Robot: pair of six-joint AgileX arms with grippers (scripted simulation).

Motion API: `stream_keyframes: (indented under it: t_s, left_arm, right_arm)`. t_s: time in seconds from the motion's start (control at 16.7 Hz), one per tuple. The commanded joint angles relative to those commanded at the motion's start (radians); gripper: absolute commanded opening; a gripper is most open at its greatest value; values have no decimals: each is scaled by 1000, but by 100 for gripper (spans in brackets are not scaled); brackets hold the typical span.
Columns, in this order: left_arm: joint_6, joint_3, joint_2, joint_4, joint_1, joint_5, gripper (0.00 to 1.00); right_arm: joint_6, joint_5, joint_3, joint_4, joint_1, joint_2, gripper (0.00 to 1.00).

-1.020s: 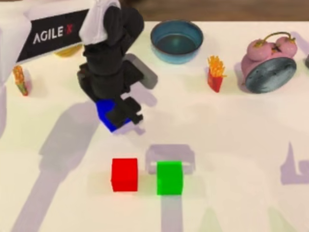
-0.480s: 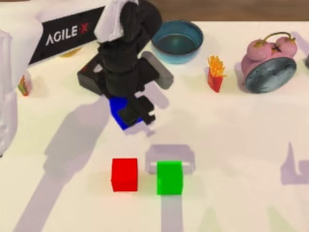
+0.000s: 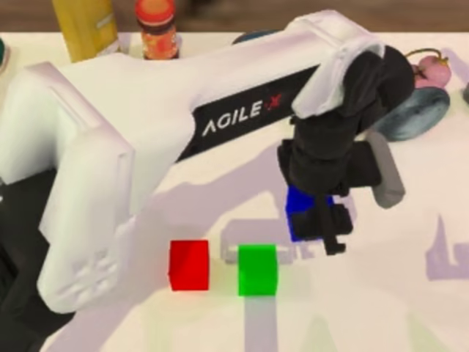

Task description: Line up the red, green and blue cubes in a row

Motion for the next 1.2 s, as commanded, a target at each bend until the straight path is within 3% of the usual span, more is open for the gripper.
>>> stream_keyframes:
  t_s: [0.18,0.48,0.9,1.2]
  left_arm:
    - [20,46,18,-24,-60,0,0]
    - [21,41,14,-19,-58,0,0]
    - [20,-134,57,200,-59,0,0]
    - [21,-151,64,219,-61,1,0]
  right_arm:
    - [0,0,0,0,0,0,100]
    - [0,0,0,0,0,0,100]
    - [0,0,0,0,0,0,100]
    - [0,0,0,0,0,0,100]
